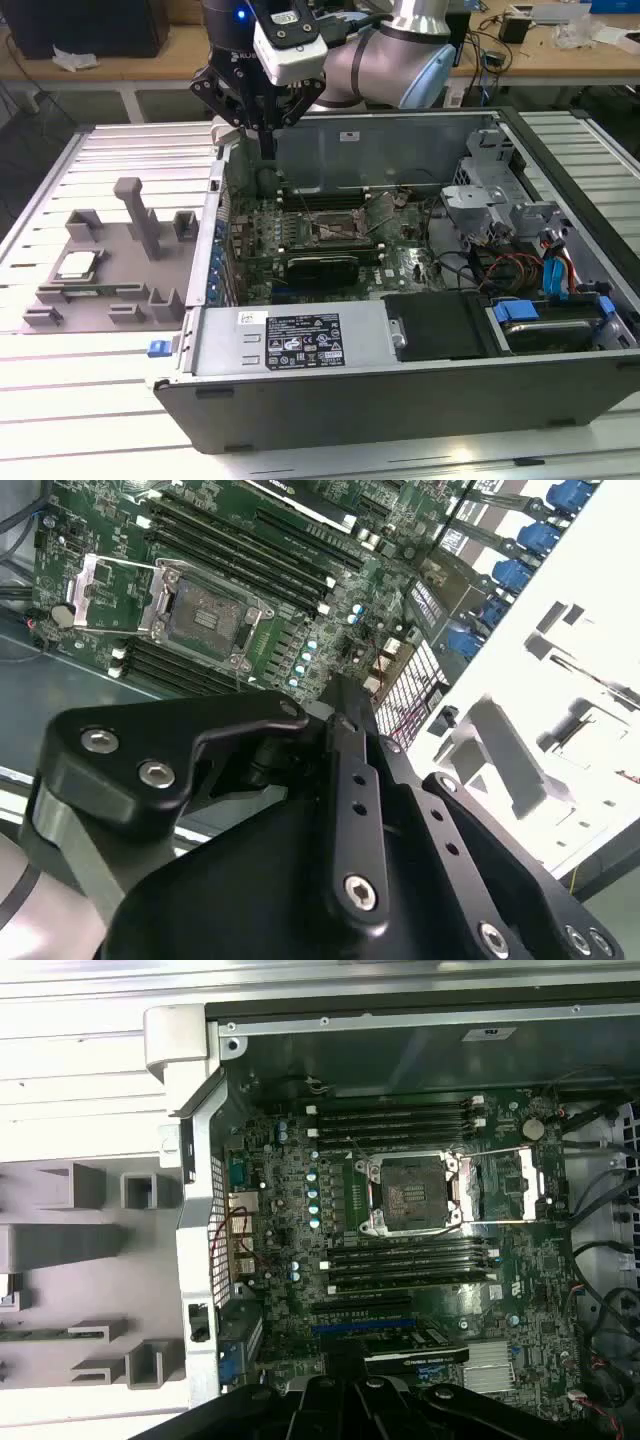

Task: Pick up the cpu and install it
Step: 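Reach for the cpu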

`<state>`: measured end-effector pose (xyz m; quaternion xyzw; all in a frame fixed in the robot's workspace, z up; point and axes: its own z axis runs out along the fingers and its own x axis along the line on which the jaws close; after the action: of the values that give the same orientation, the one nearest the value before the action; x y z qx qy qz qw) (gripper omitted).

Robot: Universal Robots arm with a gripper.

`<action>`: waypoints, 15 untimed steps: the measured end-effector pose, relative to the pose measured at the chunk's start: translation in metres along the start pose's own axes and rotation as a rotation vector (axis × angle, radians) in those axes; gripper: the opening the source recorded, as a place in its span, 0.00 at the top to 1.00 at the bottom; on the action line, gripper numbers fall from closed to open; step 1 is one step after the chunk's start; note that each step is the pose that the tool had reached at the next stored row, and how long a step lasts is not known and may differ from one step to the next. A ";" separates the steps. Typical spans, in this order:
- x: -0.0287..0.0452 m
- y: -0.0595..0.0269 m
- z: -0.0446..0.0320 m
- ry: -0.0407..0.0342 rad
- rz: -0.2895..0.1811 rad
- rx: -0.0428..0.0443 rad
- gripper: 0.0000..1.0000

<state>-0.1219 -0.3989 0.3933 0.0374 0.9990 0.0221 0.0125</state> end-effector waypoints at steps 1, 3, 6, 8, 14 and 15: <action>0.0000 0.0000 0.0000 0.0000 0.000 0.0000 0.89; 0.0000 0.0000 0.0000 0.0000 0.000 0.0000 0.89; 0.0000 0.0000 0.0000 0.0000 0.000 -0.0001 0.89; 0.0000 0.0000 0.0000 0.0000 0.000 0.0000 0.89; 0.0001 0.0000 0.0000 0.0000 0.000 -0.0001 0.89; 0.0009 0.0000 0.0000 0.0000 0.000 0.0000 0.89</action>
<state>-0.1228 -0.3988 0.3933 0.0375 0.9990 0.0221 0.0125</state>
